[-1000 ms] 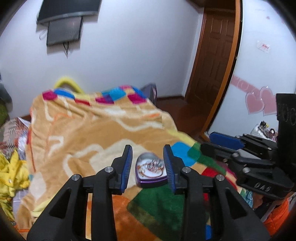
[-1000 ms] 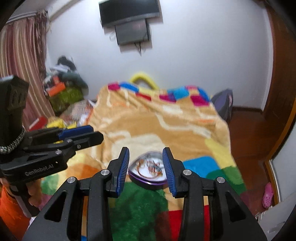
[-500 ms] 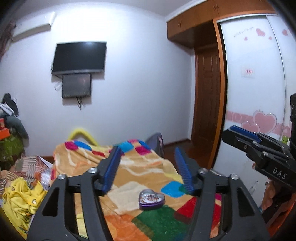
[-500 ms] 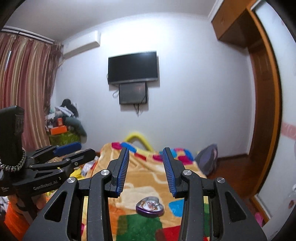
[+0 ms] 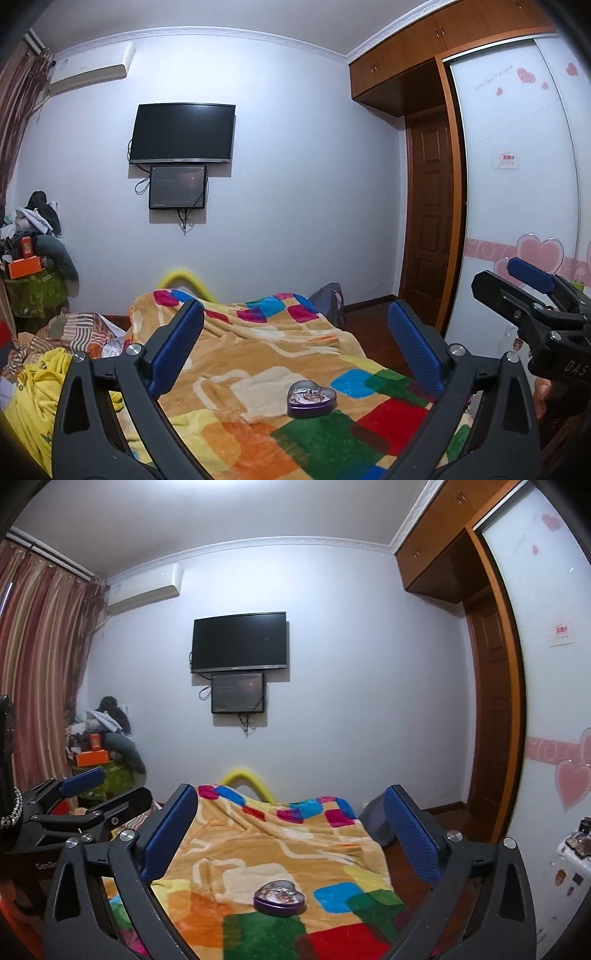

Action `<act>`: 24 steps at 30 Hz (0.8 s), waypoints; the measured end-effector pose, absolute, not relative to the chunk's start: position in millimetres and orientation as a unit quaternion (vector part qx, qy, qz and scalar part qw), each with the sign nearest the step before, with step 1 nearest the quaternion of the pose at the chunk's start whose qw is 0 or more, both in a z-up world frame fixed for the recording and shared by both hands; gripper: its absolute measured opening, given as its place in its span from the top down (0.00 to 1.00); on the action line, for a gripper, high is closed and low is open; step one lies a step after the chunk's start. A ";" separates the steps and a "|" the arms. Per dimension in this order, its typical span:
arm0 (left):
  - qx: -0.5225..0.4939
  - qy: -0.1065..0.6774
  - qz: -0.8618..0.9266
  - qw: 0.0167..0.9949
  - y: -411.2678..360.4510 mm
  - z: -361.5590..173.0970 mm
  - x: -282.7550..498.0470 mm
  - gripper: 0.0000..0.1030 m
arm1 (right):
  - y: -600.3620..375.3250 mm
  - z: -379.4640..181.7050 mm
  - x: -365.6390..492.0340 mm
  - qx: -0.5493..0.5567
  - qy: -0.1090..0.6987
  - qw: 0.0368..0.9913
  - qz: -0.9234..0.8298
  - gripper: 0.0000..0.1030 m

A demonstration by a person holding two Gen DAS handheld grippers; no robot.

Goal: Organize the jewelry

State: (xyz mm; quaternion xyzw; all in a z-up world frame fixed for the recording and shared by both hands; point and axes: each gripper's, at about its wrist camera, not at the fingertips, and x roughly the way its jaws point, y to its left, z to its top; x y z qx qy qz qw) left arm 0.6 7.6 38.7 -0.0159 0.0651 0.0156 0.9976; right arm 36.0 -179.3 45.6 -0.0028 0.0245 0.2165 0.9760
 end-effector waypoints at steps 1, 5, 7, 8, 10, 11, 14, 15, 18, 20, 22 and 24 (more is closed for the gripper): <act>-0.015 0.067 0.017 0.998 7.1 38.2 0.1 0.02 | -178.7 45.9 35.8 -0.006 0.026 0.976 0.215 0.03; -0.017 0.072 0.016 0.997 6.0 36.5 -0.8 0.02 | -181.6 43.4 31.1 -0.009 0.032 0.976 0.216 0.02; -0.018 0.074 0.016 0.997 6.1 35.8 -0.8 0.02 | -184.9 41.7 29.5 -0.007 0.034 0.976 0.215 0.02; -0.018 0.075 0.017 0.997 6.1 35.0 -0.8 0.02 | -185.1 41.6 29.3 -0.007 0.036 0.976 0.216 0.02; -0.018 0.077 0.018 0.997 6.4 34.1 -0.1 0.02 | -187.7 38.9 27.4 -0.007 0.039 0.976 0.215 0.02; -0.018 0.077 0.019 0.997 6.3 33.8 -0.4 0.02 | -187.9 38.4 27.2 -0.006 0.041 0.976 0.216 0.02; -0.019 0.079 0.020 0.997 5.7 32.8 0.6 0.02 | -188.5 35.7 26.2 -0.007 0.044 0.976 0.215 0.02; -0.020 0.080 0.019 0.996 5.7 32.8 1.3 0.01 | -189.1 36.3 26.3 -0.006 0.046 0.976 0.214 0.02; -0.023 0.081 0.020 0.996 6.8 31.8 2.5 0.01 | -191.0 35.9 26.8 -0.003 0.051 0.975 0.215 0.02; -0.024 0.082 0.021 0.996 7.0 31.0 3.0 0.01 | -192.3 36.3 26.7 -0.002 0.052 0.975 0.214 0.02; -0.025 0.084 0.021 0.996 7.2 30.1 3.7 0.01 | -193.2 36.7 27.5 -0.002 0.054 0.976 0.213 0.02; -0.026 0.086 0.021 0.996 7.3 29.3 4.3 0.01 | -194.4 37.4 27.2 -0.001 0.056 0.975 0.213 0.02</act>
